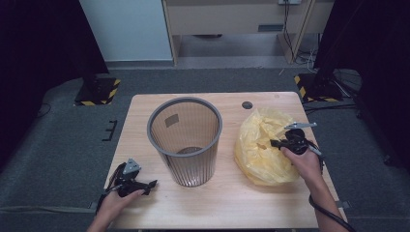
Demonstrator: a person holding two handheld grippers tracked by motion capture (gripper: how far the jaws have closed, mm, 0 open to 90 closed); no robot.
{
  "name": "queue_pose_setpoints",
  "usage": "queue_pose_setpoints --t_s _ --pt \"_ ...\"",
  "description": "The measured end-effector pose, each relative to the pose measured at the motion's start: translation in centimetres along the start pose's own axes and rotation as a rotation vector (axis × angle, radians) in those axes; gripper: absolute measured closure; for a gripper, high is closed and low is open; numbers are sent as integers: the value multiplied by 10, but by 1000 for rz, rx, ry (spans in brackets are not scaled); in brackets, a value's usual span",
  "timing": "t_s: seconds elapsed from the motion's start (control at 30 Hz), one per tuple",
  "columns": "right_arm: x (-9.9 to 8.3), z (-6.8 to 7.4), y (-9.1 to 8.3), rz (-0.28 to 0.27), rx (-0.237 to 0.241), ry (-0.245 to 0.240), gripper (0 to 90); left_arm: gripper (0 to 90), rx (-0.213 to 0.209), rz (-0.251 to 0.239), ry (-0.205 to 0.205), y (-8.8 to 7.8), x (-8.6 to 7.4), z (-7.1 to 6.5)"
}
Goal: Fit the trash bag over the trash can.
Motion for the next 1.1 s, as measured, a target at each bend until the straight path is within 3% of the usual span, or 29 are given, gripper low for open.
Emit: queue_pose_setpoints --t_s 0.47,0.77,1.1 --pt "3 7 -18 -65 63 15 863 0 0 0 1 0 0 0" --pt "13 1 -16 -95 99 35 865 0 0 0 1 0 0 0" --pt "23 -1 -10 -108 101 42 865 0 0 0 1 0 0 0"
Point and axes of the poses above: each handheld gripper's, and its own axes: y roughly forward along the jaws, x roughly out of its top, z roughly to its left, the point moved 1 cm from there along y, roughly forward along the jaws, and after that the axes turned 4 degrees about x, right-handed, at the moved point
